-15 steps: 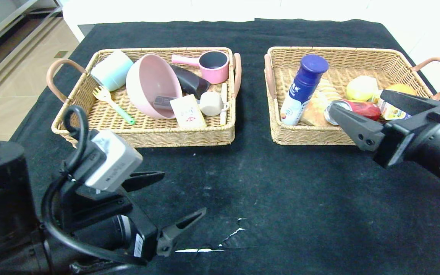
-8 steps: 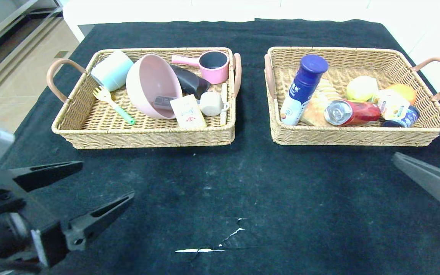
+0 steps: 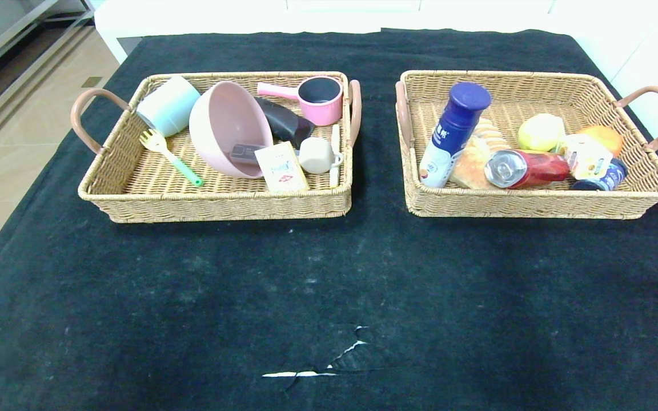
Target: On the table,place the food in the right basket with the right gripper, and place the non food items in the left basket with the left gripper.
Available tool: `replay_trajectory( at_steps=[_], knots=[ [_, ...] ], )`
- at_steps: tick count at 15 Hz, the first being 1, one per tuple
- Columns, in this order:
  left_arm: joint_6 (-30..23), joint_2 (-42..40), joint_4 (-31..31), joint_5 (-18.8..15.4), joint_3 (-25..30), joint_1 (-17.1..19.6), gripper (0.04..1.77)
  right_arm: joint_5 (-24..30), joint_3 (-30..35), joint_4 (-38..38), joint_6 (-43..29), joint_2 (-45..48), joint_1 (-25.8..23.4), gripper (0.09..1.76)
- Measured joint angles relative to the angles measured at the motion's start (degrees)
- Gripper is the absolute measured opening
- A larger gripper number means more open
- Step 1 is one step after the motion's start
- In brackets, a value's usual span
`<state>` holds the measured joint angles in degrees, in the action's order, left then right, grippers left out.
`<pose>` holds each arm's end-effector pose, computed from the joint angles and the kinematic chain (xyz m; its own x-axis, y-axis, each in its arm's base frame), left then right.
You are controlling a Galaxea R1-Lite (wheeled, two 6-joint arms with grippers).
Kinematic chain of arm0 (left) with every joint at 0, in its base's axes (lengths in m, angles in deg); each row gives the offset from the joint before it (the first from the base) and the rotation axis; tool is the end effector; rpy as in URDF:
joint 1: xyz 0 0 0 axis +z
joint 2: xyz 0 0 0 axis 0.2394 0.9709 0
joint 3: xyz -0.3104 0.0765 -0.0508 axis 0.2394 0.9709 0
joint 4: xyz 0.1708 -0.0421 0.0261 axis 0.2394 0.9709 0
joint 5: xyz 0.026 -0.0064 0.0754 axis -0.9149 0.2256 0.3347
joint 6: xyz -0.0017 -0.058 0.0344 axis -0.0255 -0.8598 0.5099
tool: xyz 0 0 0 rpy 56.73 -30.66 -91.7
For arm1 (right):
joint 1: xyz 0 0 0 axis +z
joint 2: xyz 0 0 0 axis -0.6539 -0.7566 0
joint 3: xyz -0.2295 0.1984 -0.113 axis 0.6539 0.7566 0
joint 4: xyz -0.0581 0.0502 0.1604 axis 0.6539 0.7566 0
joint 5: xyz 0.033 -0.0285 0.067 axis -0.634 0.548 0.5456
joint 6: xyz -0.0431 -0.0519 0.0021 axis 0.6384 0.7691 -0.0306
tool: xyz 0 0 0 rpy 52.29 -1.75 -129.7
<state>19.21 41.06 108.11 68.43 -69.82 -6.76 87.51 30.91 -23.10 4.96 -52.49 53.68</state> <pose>0.0155 0.0082 0.2566 0.9755 -0.1595 -0.1518 0.1862 0.9656 0.1814 0.0228 0.0048 0.2579 0.9748 0.2150 -0.0587 -0.2220 0.9607 -0.1667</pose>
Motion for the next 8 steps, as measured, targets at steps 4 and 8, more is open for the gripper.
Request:
replay_trajectory(
  at_steps=[4,8],
  knots=[
    [0.13,-7.44,5.92,-4.96,-3.62,8.80,1.72,4.45,-4.78,11.24,0.68,10.83,-8.46,1.70],
    [0.13,-12.02,11.78,-12.12,-6.44,14.56,1.72,4.86,-4.17,15.13,0.66,17.83,-11.08,1.70]
  ],
)
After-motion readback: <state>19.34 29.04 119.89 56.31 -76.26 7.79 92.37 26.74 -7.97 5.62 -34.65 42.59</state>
